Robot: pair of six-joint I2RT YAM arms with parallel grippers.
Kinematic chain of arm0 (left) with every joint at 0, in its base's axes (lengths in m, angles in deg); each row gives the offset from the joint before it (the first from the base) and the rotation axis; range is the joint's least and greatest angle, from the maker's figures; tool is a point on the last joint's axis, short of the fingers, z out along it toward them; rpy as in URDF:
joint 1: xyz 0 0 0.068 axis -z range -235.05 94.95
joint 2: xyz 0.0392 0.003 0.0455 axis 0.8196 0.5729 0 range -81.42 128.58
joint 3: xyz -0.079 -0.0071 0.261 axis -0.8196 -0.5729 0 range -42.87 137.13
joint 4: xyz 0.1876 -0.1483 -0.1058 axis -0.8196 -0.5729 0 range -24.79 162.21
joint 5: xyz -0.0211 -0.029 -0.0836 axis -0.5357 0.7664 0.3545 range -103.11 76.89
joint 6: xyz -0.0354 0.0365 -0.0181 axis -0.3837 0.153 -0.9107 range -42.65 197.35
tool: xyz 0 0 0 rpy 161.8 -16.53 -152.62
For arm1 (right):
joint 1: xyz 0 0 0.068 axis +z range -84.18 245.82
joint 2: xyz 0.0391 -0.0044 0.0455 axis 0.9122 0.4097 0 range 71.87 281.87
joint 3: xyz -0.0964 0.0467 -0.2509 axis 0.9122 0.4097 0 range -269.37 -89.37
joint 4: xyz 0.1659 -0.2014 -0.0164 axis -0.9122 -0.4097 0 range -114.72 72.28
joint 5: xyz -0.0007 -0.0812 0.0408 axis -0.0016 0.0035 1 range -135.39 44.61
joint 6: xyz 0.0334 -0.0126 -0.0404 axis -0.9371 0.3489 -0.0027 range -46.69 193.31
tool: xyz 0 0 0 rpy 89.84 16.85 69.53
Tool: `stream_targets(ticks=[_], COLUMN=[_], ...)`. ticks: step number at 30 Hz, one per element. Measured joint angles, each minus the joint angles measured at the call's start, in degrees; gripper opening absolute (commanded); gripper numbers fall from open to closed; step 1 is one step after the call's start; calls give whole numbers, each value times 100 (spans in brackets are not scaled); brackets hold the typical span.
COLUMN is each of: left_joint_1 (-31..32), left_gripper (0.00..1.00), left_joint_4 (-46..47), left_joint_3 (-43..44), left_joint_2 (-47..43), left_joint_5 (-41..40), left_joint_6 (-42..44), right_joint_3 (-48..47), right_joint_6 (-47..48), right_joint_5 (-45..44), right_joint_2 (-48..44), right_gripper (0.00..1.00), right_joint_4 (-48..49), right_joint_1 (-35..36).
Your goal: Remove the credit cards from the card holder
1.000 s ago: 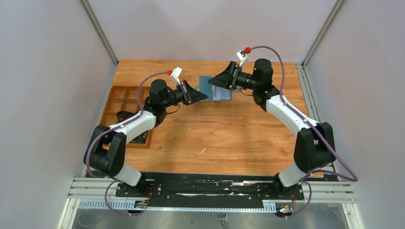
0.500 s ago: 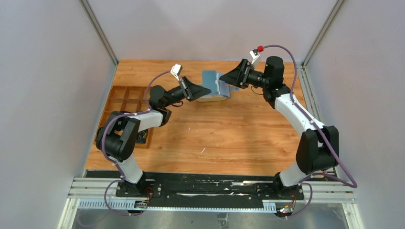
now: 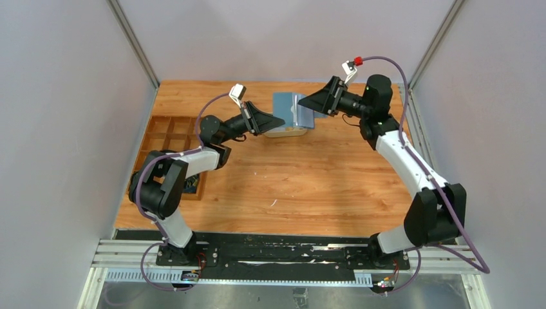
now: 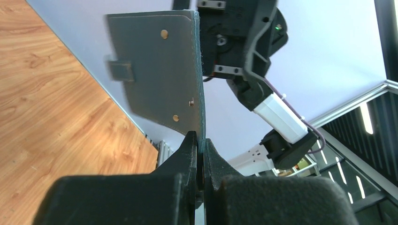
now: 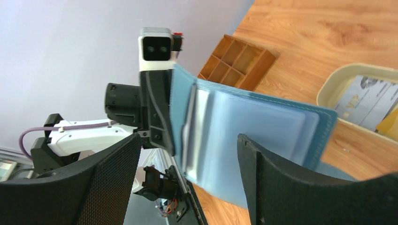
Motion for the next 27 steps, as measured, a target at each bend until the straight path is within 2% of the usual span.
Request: stream_targets(ticks=[6, 17, 27], left_joint_1=[2, 2, 2], left_gripper=[0, 0, 0], left_joint_4=[2, 2, 79], left_joint_3=[105, 118, 118], left_joint_2=[44, 63, 146], left_joint_5=[35, 39, 42], left_joint_6=[0, -20, -70], right_joint_3=[48, 90, 90], right_joint_6=[57, -267, -413], right_joint_5=[-101, 175, 317], right_joint_2=[-623, -160, -142], right_gripper=[78, 78, 78], right_joint_4=[214, 455, 664], right_joint_1=[-24, -20, 120])
